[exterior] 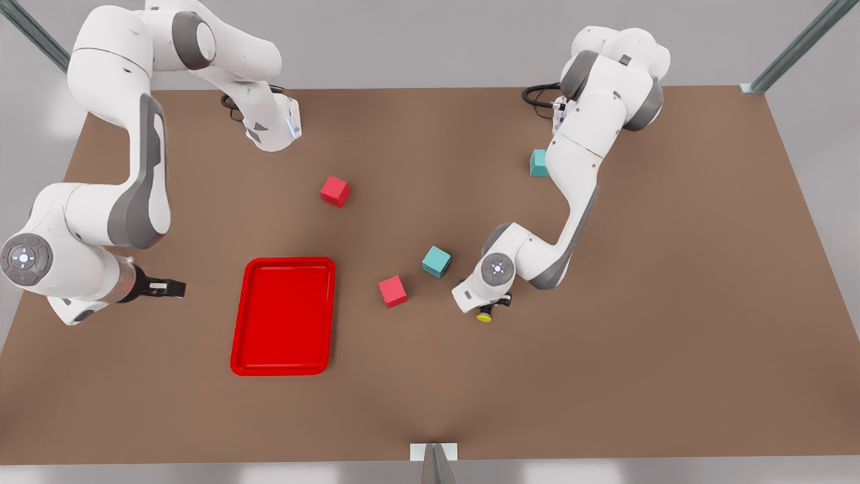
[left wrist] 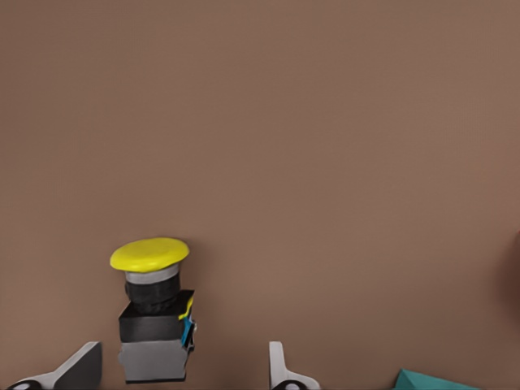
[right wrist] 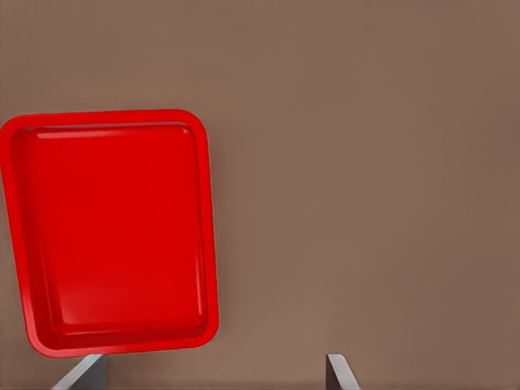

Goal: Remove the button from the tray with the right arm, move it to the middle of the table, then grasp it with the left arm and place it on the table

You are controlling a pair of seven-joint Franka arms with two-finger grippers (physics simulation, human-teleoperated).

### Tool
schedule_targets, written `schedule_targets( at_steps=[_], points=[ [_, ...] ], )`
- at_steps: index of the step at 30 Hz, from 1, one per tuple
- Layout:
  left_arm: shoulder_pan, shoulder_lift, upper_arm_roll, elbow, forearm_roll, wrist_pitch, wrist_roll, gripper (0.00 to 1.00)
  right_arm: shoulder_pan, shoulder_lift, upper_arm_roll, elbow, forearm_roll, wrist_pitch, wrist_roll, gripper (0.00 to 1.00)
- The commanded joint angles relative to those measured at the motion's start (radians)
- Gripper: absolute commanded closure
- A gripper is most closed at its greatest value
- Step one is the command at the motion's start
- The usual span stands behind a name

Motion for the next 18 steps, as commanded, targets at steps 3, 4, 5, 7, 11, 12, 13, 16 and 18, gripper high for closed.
schedule_targets(
  at_steps=[3, 4, 5, 7, 11, 12, 13, 16, 18],
  points=[
    [0.0, 0.004, 0.0, -0.005, 0.073, 0.031, 0.084, 0.0, -0.004, 0.005, -0.001, 0.0, 0.015, 0.001, -0.089, 0.0],
    [0.0, 0.003, 0.0, -0.005, 0.098, 0.03, 0.084, 0.0, -0.004, 0.007, -0.001, -0.001, 0.015, 0.001, -0.088, 0.0],
    [0.0, 0.003, 0.0, -0.005, 0.116, 0.03, 0.084, 0.0, -0.004, 0.007, -0.001, 0.001, 0.013, 0.001, -0.086, 0.0],
    [0.003, 0.003, -0.001, -0.012, 0.114, 0.039, 0.083, 0.0, -0.004, 0.007, -0.001, 0.0, 0.015, 0.001, -0.085, 0.0],
    [0.01, -0.004, -0.001, -0.037, 0.102, 0.042, 0.066, 0.0, -0.001, 0.005, 0.0, 0.001, 0.015, -0.003, -0.082, 0.0],
    [0.007, -0.004, -0.001, -0.041, 0.101, 0.042, 0.02, 0.0, 0.001, 0.005, 0.0, 0.001, 0.015, -0.003, -0.082, 0.0],
    [0.007, -0.002, -0.003, -0.041, 0.101, 0.042, 0.014, 0.0, -0.001, 0.005, 0.002, 0.001, 0.015, -0.004, -0.082, 0.0],
    [0.007, 0.006, -0.004, -0.031, 0.098, 0.053, 0.012, 0.0, 0.001, 0.005, 0.002, -0.001, 0.016, -0.006, -0.08, 0.0],
    [0.007, 0.015, -0.003, -0.032, 0.09, 0.068, 0.014, 0.0, -0.001, 0.005, 0.002, -0.001, 0.016, -0.006, -0.08, 0.0]
  ],
)
